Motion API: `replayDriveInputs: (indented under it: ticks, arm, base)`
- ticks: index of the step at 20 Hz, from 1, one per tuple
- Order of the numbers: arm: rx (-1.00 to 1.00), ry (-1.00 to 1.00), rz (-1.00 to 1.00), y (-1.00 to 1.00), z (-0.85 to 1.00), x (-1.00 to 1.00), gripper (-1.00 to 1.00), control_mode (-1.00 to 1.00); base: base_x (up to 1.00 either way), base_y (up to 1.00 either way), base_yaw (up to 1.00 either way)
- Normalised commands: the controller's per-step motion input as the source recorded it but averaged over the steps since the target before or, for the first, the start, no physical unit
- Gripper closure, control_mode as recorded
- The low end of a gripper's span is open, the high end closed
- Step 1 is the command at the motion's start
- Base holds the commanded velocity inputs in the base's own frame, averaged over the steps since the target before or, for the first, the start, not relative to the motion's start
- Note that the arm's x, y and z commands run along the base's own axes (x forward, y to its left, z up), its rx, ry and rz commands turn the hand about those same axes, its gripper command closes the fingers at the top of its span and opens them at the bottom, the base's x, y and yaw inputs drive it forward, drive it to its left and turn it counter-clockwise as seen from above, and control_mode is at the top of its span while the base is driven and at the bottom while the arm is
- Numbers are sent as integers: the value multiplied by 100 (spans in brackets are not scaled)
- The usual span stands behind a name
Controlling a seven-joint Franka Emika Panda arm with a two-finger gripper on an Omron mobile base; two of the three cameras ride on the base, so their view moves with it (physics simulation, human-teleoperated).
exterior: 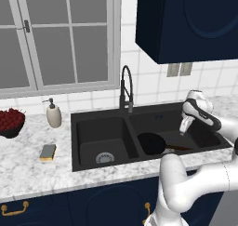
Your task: Pick the pan and sponge and place them into the sink. Then turn on the water.
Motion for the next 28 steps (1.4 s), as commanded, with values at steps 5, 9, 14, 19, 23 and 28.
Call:
replayDriveInputs:
  ticks: [5, 9, 14, 19, 23, 28]
  arm:
    - [0, 9, -19, 26, 46, -74, -100, -100]
    - [-1, 9, -23, 46, 46, -52, -100, -100]
    - [-4, 7, -28, 40, 44, -56, -100, -100]
    - [-9, 9, -35, 50, 51, -31, -100, -100]
    - [-13, 8, -34, 43, 37, -14, -100, -100]
    - [-19, 0, -25, 38, 23, -25, -100, -100]
  base:
    - [0, 0, 0]
    - [0, 0, 0]
    - [0, 0, 0]
    - [0, 0, 0]
    - [0, 0, 0]
    - [0, 0, 0]
